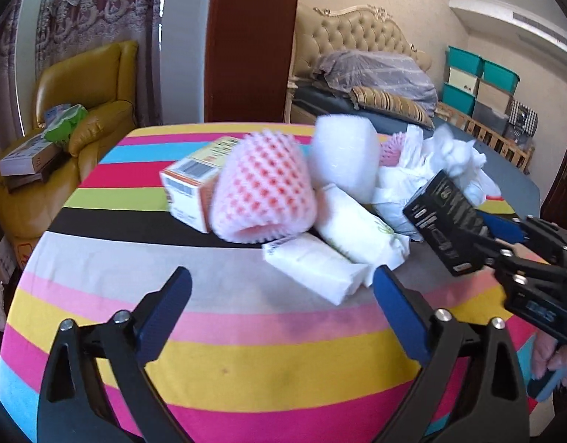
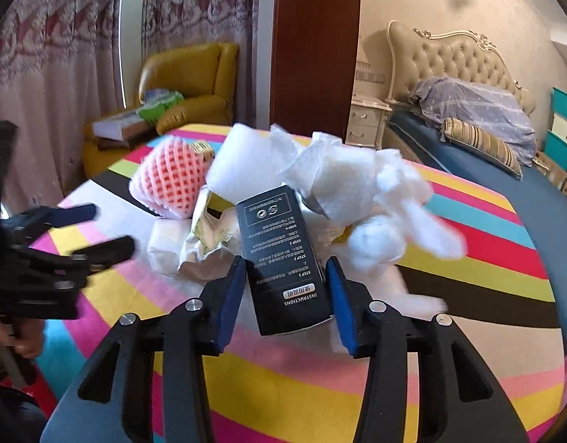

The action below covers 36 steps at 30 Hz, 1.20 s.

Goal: Collect trash
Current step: 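Grasp the white paper-wrapped roll with the left tool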

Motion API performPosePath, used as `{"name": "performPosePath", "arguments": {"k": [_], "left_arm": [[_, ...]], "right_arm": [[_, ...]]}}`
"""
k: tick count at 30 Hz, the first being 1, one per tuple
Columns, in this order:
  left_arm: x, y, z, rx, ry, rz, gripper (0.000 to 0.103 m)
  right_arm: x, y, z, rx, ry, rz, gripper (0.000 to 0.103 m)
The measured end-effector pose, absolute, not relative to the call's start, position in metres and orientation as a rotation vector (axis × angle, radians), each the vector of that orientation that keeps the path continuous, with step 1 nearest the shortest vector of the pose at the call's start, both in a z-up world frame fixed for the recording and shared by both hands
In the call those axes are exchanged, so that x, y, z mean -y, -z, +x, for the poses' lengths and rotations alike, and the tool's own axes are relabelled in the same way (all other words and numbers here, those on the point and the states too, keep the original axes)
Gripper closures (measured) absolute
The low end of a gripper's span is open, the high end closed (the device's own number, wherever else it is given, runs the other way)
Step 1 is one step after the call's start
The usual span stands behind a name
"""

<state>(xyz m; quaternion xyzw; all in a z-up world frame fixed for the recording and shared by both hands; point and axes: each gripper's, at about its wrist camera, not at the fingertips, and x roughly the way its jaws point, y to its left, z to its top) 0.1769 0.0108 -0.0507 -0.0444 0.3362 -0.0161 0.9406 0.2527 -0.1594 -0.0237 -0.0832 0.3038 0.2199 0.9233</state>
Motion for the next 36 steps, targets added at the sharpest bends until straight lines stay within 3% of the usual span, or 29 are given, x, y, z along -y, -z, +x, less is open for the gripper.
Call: {"name": "performPosePath", "arguments": {"k": [2,11,19,23,25,36], "left_arm": [[-0.002,0.051,0.184,-0.7,0.044,-0.101,0.016],[0.053,0.04,0.209,-0.667,0.122,-0.017,0.019],[0.079,0.065,0.265,-0.813,0.107,0.035,0.029],[0.081,0.065,0.272,-0.815,0.122,0.032,0.046],[0.077,0.061,0.269,-0.802,0.147,-0.009,0.049],[0.079,0.032,0.214,-0.654,0.198,-0.052,0.051]], "right_arm": [[0.166,0.022,0.247,-0.613,-0.463,-0.155,0.061],[0.208,0.009,0.234,-0.557,-0.474,-0.035,0.061],[0.239,0.008,0.225,-0.543,-0.461,0.006,0.061],[0.245,0.009,0.221,-0.545,-0.457,0.014,0.061],[0.244,0.01,0.216,-0.541,-0.458,0.016,0.061],[0.263,0.011,0.185,-0.525,-0.436,0.039,0.061]]}}
